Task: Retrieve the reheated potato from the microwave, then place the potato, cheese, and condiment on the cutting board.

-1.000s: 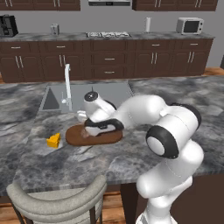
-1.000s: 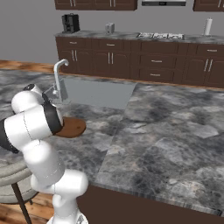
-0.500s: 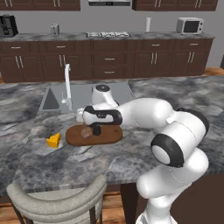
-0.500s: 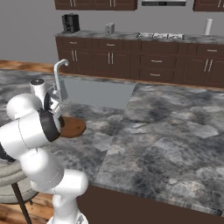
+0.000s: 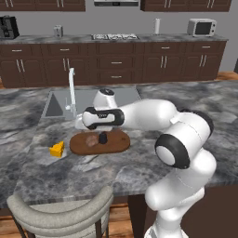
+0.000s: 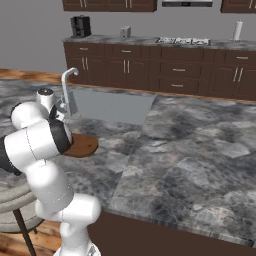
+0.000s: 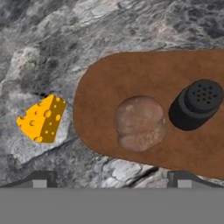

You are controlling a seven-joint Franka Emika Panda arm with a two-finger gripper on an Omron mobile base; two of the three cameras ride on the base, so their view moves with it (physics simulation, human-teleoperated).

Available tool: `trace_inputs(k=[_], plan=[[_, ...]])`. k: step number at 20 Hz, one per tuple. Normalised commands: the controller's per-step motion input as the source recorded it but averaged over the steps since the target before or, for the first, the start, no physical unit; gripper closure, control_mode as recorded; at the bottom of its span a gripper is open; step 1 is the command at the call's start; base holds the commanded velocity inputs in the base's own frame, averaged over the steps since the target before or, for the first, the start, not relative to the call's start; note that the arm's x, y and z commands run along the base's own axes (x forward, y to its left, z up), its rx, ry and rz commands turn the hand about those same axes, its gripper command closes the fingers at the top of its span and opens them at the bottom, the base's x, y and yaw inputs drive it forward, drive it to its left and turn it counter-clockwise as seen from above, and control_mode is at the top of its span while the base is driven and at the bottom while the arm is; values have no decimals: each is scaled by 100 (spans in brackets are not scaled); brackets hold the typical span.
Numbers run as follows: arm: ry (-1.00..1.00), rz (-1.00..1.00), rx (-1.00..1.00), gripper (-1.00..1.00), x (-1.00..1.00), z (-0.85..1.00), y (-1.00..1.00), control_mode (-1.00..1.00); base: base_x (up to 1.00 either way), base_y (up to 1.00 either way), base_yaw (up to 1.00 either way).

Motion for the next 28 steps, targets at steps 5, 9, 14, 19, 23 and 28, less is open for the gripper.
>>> trace_inputs(k=[5,9,14,19,23,28], plan=[[29,-14,-11,-100,8,17,45,-100,0,0,0],[28,-18,-20,-100,9,9,46,-100,0,0,0],[12,-20,-14,-100,24,2,41,-100,0,0,0],[1,-24,-3,-100,6,-3,39,-100,0,0,0],[0,-19,0,-100,1,-23,29,-100,0,0,0],[0,-12,-1,-100,17,-33,17,-100,0,0,0]])
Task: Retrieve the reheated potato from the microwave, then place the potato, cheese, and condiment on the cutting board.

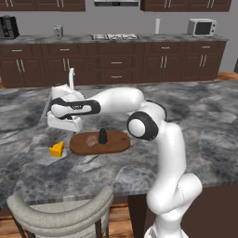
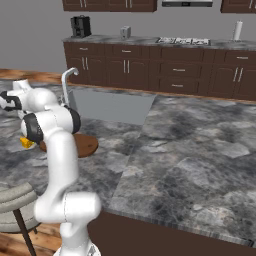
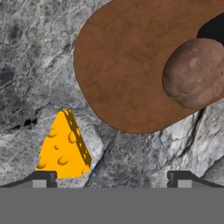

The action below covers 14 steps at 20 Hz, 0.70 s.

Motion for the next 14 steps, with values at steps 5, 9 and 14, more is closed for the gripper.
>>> trace_inputs(k=[5,9,14], plan=[[-7,-1,0,-100,11,-13,22,-100,0,0,0],[-1,0,0,-100,13,-16,21,-100,0,0,0],[0,0,0,-100,19,-22,13,-100,0,0,0]])
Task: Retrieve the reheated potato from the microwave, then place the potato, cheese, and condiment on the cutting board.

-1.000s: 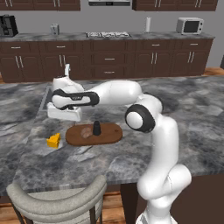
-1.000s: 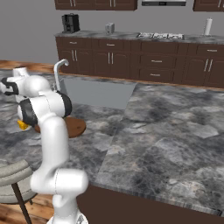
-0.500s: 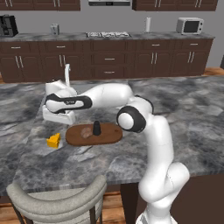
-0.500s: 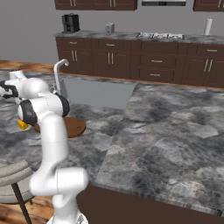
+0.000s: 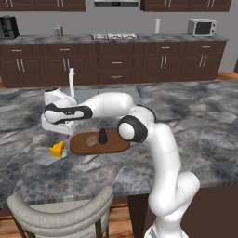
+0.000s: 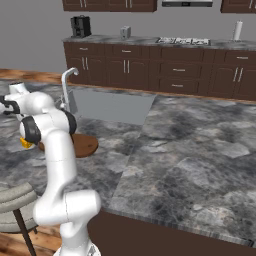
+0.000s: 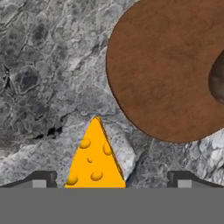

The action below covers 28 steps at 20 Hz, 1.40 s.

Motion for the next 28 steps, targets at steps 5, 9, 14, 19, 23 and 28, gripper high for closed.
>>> trace_inputs(k=[5,9,14,19,23,28], plan=[[0,0,0,-100,17,-20,13,-100,0,0,0],[0,0,0,-100,4,-12,9,-100,0,0,0],[0,0,0,-100,-4,-18,1,-100,0,0,0],[0,-1,0,-100,-8,-28,0,-100,0,0,0],[0,-4,0,-100,-13,-23,0,-100,0,0,0],[0,-3,0,-100,-1,-20,-5,-100,0,0,0]])
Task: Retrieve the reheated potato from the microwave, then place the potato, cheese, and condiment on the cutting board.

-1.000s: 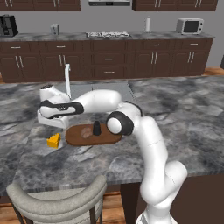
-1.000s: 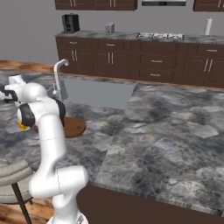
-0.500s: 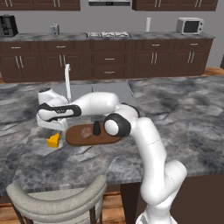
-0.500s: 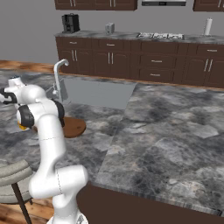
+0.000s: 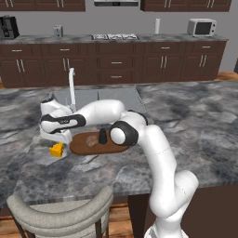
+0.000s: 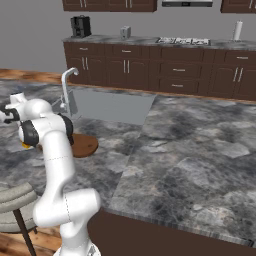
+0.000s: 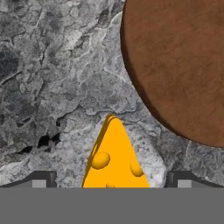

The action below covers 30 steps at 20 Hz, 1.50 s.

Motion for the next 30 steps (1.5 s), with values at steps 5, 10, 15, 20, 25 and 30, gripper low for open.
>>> trace_inputs(k=[5,10,15,20,25,30], plan=[[0,-2,0,-100,-4,-20,-1,-100,0,0,0],[0,0,0,-100,-2,-14,0,-100,0,0,0],[0,-2,0,100,-6,-17,3,-100,0,0,0],[2,-2,2,100,-15,4,-7,-100,0,0,0],[2,-3,4,100,-33,21,-19,-100,0,0,0],[0,-1,3,100,-48,28,-36,-100,0,0,0]])
